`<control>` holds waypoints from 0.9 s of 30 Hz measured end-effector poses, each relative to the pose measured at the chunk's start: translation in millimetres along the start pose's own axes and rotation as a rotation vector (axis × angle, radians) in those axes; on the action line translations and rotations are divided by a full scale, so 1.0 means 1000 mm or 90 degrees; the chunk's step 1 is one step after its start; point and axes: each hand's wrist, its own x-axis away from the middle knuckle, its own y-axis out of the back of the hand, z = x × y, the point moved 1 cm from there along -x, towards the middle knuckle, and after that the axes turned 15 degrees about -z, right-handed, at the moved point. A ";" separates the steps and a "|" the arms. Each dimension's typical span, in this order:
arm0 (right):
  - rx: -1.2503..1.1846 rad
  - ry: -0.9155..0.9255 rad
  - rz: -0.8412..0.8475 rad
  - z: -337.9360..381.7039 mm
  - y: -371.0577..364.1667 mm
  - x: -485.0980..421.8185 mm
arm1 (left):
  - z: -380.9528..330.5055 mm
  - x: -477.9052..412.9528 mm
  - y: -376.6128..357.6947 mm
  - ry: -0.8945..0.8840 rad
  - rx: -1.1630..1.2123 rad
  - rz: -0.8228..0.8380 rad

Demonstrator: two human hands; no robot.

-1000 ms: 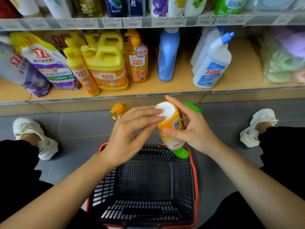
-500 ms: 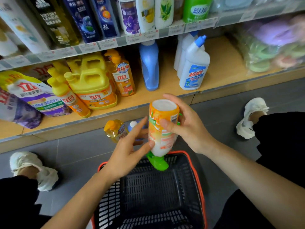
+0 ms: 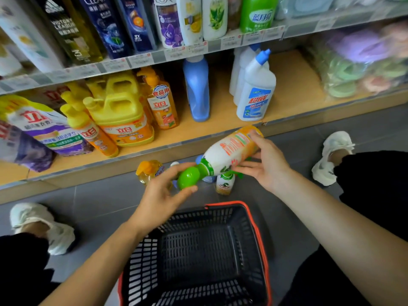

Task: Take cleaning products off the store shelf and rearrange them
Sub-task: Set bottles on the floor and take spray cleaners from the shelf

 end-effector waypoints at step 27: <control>0.882 0.628 0.122 -0.082 0.016 -0.070 | 0.047 -0.032 -0.009 0.086 -0.283 -0.026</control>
